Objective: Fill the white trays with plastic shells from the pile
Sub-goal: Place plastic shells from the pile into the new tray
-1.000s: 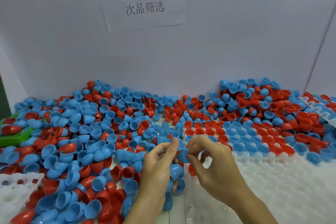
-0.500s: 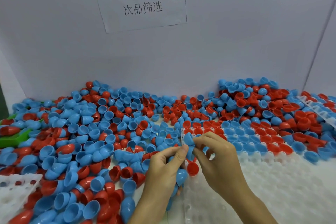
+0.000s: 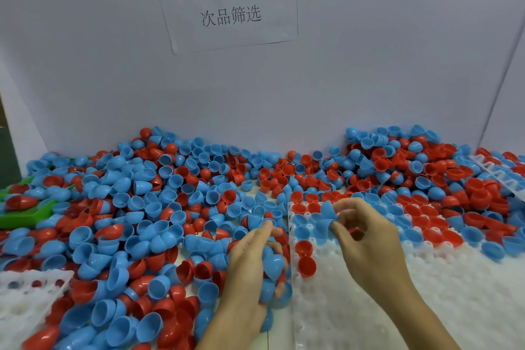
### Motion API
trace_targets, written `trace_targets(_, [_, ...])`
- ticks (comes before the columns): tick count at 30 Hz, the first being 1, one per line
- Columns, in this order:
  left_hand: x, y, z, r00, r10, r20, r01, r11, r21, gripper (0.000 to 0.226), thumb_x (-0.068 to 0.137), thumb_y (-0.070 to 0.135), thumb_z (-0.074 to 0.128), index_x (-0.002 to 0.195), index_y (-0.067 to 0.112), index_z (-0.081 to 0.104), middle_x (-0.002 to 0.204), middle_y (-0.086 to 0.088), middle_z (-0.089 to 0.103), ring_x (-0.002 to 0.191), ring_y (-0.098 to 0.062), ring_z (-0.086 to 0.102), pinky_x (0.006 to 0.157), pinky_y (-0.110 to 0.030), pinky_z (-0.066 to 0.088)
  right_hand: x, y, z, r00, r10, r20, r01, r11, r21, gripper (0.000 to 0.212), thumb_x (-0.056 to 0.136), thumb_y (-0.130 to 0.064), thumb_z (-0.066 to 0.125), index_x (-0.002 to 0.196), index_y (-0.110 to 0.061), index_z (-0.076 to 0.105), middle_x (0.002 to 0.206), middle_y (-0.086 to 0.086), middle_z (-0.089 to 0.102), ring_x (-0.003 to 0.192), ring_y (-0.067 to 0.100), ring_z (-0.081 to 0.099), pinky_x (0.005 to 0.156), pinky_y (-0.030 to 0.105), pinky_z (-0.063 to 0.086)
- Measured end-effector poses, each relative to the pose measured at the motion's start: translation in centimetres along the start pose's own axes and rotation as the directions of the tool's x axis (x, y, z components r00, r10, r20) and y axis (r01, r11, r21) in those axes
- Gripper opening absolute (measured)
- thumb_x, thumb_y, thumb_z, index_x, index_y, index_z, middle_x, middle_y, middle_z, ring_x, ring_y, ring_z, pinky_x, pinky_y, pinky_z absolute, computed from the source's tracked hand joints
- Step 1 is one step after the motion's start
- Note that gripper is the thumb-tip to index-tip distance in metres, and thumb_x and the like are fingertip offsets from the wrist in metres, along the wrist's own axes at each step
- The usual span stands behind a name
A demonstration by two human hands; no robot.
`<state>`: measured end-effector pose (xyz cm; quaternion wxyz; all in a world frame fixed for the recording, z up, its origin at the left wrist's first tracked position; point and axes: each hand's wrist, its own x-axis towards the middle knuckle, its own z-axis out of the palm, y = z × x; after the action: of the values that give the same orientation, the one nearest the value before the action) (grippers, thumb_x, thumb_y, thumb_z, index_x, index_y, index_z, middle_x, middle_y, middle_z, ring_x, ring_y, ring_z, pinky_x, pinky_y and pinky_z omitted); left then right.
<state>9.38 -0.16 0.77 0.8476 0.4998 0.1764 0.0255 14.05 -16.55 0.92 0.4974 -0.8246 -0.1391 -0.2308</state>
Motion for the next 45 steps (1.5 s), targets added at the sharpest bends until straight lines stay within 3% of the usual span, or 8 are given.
trace_targets(6, [0.0,0.2,-0.5,1.000,-0.009,-0.001,0.009,0.991,-0.130,0.022,0.094,0.014,0.045,0.096,0.005,0.065,0.068,-0.011,0.060,0.052,-0.021,0.052,0.034,-0.019,0.032,0.2,0.7,-1.0,0.977,0.001,0.214,0.072,0.940,-0.334,0.017,0.086,-0.008,0.074,0.092,-0.024,0.077,0.078,-0.021,0.059,0.071,-0.001,0.054,0.064,0.011,0.040])
trace_targets(11, [0.1,0.0,-0.5,1.000,-0.010,-0.018,0.007,0.991,-0.137,0.028,0.089,0.004,0.037,0.098,0.003,0.064,0.068,-0.011,0.061,0.050,-0.019,0.052,0.034,-0.020,0.033,-0.6,0.4,0.2,0.928,0.083,0.364,0.129,0.842,-0.524,0.017,0.093,-0.028,0.067,0.108,-0.030,0.075,0.091,-0.019,0.053,0.080,0.003,0.051,0.067,0.013,0.042])
trace_targets(20, [0.0,-0.1,-0.1,0.999,-0.031,-0.009,0.029,0.989,-0.146,0.029,0.088,0.003,0.040,0.102,0.002,0.065,0.067,-0.010,0.063,0.051,-0.018,0.055,0.034,-0.020,0.035,-1.1,0.3,1.1,0.892,0.167,0.420,0.120,0.809,-0.576,0.022,0.096,-0.030,0.064,0.116,-0.026,0.071,0.095,-0.014,0.045,0.077,0.003,0.044,0.061,0.012,0.035])
trace_targets(29, [0.1,-0.2,0.0,0.998,-0.036,-0.055,0.025,0.983,-0.183,0.036,0.085,-0.007,0.035,0.102,0.002,0.066,0.079,-0.013,0.061,0.055,-0.016,0.055,0.034,-0.022,0.037,-1.2,0.2,0.3,0.934,0.080,0.347,0.152,0.790,-0.594,0.020,0.100,-0.028,0.052,0.103,-0.027,0.072,0.092,-0.016,0.053,0.084,0.005,0.052,0.073,0.019,0.052])
trace_targets(32, [0.1,-0.2,0.0,0.997,-0.036,-0.068,0.022,0.979,-0.202,0.036,0.086,-0.007,0.035,0.100,0.003,0.067,0.080,-0.013,0.061,0.058,-0.017,0.055,0.035,-0.022,0.038,-1.1,-0.2,0.4,0.935,-0.007,0.355,0.198,0.840,-0.505,0.021,0.100,-0.035,0.052,0.113,-0.033,0.068,0.093,-0.023,0.051,0.085,0.001,0.052,0.074,0.015,0.047])
trace_targets(36, [0.1,-0.4,-0.1,0.998,0.007,-0.058,-0.017,0.984,-0.175,0.036,0.083,-0.007,0.038,0.098,0.007,0.068,0.082,-0.014,0.066,0.059,-0.020,0.061,0.045,-0.027,0.047,-1.8,-2.4,0.8,0.876,-0.136,0.462,0.181,0.982,-0.053,0.019,0.087,-0.049,0.064,0.105,-0.047,0.064,0.087,-0.020,0.057,0.087,0.003,0.056,0.073,0.013,0.045])
trace_targets(38, [0.1,-0.6,-0.2,0.997,0.050,-0.051,-0.056,0.991,-0.120,0.035,0.085,-0.004,0.040,0.094,0.014,0.070,0.081,-0.015,0.071,0.063,-0.023,0.067,0.050,-0.030,0.052,-2.4,-3.2,1.5,0.837,-0.157,0.524,0.161,0.986,0.038,0.030,0.080,-0.052,0.071,0.109,-0.049,0.063,0.091,-0.017,0.057,0.083,0.007,0.055,0.075,0.015,0.044])
trace_targets(45, [0.0,-0.4,-0.3,0.990,0.140,0.017,-0.137,0.982,-0.127,0.033,0.091,-0.002,0.045,0.089,0.018,0.071,0.081,-0.015,0.068,0.070,-0.029,0.069,0.059,-0.036,0.056,-2.7,-3.7,2.4,0.883,-0.093,0.460,0.024,0.988,0.153,0.028,0.080,-0.023,0.082,0.096,-0.040,0.068,0.080,-0.017,0.062,0.068,0.005,0.057,0.061,0.014,0.044])
